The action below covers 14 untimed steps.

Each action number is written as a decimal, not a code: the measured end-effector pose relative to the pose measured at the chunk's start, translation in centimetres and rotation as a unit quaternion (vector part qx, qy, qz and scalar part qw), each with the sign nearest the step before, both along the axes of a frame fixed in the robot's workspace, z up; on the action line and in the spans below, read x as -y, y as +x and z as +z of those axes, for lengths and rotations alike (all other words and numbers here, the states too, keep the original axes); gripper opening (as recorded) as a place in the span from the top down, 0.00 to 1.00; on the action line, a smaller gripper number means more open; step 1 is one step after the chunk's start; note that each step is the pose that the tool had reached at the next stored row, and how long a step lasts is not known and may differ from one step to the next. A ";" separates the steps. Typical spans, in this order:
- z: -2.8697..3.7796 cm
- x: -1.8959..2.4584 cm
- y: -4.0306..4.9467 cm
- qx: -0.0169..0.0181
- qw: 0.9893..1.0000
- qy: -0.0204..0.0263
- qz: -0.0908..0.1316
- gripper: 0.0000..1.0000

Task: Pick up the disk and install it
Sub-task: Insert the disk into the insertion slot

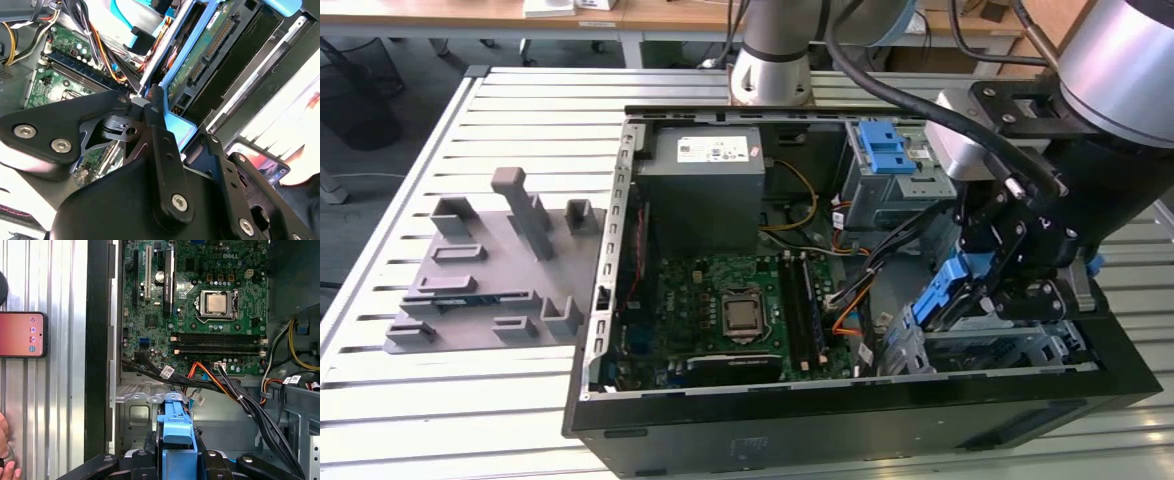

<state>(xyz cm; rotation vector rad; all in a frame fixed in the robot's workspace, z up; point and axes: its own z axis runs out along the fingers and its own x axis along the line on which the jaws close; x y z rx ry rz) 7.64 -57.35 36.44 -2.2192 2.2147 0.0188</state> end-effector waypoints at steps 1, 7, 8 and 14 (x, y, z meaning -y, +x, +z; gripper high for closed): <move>-0.09 0.00 0.00 0.000 1.000 0.000 0.000 0.64; -0.54 0.00 0.00 0.000 1.000 0.000 0.000 0.64; -0.60 0.00 0.00 0.000 1.000 0.000 0.000 0.64; -0.93 0.00 0.00 0.000 1.000 0.000 0.000 0.64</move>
